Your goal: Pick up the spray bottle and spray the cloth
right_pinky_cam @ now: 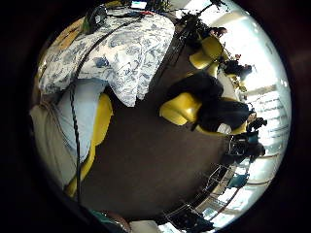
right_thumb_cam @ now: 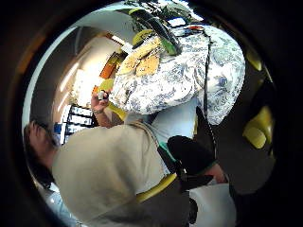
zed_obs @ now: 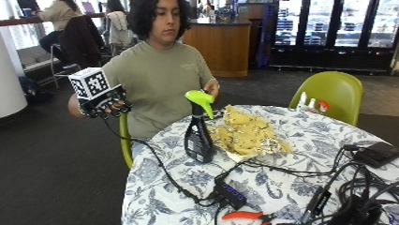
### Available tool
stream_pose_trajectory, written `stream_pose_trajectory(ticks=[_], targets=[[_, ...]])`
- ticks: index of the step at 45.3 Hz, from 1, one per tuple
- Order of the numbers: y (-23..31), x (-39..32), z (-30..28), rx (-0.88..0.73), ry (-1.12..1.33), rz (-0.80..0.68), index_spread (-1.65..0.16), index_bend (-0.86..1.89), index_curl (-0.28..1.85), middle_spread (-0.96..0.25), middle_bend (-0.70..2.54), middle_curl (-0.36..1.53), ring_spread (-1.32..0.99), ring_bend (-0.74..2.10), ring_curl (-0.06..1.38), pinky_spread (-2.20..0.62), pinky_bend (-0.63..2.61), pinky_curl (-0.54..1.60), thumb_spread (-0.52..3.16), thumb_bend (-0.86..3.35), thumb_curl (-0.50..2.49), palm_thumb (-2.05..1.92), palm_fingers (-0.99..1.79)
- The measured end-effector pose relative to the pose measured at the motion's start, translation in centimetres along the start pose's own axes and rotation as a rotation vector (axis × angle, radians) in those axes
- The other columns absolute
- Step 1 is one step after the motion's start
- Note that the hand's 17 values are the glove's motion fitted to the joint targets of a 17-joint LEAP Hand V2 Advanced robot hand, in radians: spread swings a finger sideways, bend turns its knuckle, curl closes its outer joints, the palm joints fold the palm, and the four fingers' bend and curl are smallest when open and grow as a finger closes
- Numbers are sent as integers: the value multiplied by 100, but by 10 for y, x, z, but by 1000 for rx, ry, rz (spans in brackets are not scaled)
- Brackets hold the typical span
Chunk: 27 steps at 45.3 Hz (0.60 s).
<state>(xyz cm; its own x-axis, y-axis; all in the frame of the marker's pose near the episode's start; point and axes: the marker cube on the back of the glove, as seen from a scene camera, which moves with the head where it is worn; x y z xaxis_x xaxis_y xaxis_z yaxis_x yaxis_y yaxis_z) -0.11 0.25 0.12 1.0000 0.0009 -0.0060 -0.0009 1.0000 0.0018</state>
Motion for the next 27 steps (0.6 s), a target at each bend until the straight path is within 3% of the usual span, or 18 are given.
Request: stream_pose_trajectory(ticks=[10,27], targets=[[-1,0,-1,4,10,4,-37,16,14,-10,20,13,-11,37,15,16,31,16,77,18,15,46,24],[-7,-1,-4,33,-38,13,-42,15,21,-12,19,22,-13,38,21,19,30,24,95,6,23,52,21]])
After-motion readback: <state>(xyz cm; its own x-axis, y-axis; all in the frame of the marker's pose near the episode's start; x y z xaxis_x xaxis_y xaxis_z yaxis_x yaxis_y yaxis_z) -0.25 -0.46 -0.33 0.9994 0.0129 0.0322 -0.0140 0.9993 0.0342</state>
